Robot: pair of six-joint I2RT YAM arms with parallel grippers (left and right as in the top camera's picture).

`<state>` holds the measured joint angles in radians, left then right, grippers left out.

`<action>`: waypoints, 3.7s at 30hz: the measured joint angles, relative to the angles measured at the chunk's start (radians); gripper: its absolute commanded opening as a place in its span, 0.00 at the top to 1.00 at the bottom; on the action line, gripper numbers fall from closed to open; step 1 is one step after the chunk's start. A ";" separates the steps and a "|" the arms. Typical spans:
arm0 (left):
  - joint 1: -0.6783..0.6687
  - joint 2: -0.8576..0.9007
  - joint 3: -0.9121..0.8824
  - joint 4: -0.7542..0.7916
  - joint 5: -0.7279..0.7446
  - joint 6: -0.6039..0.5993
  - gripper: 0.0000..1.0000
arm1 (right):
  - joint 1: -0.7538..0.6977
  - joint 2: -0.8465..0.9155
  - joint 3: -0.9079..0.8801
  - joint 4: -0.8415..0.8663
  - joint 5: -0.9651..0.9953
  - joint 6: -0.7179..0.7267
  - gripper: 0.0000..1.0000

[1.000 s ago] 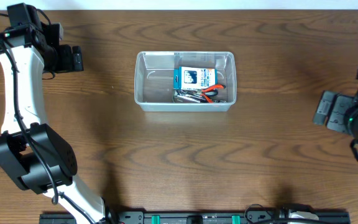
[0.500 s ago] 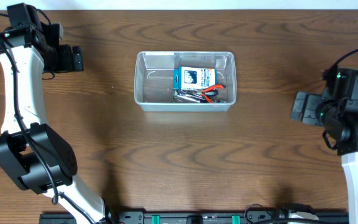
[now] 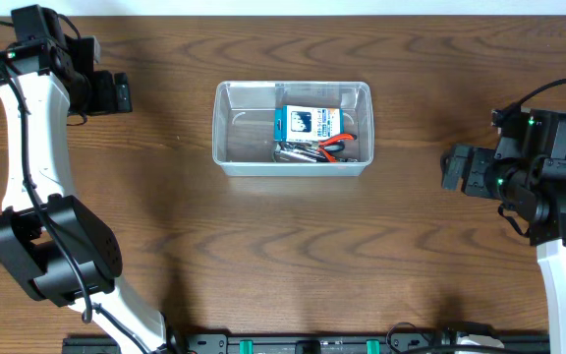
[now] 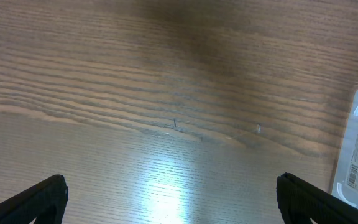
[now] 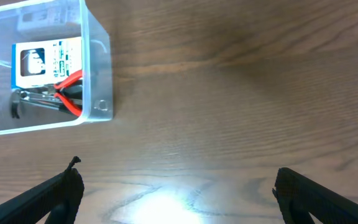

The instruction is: Pack container

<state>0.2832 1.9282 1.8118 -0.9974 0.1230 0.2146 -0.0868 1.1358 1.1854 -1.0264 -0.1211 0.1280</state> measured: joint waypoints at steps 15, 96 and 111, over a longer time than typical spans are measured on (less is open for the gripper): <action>0.000 0.000 0.000 0.000 0.000 0.000 0.02 | 0.000 0.000 0.000 -0.031 -0.003 0.013 0.01; 0.000 0.000 0.000 0.000 0.000 0.000 0.02 | 0.105 -1.124 -1.178 0.972 0.151 -0.126 0.01; 0.000 0.000 0.000 0.000 0.000 0.000 0.02 | 0.105 -1.124 -1.178 0.958 0.143 -0.140 0.01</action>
<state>0.2832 1.9282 1.8118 -0.9974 0.1230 0.2146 0.0181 0.0120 0.0071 -0.0685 0.0223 -0.0120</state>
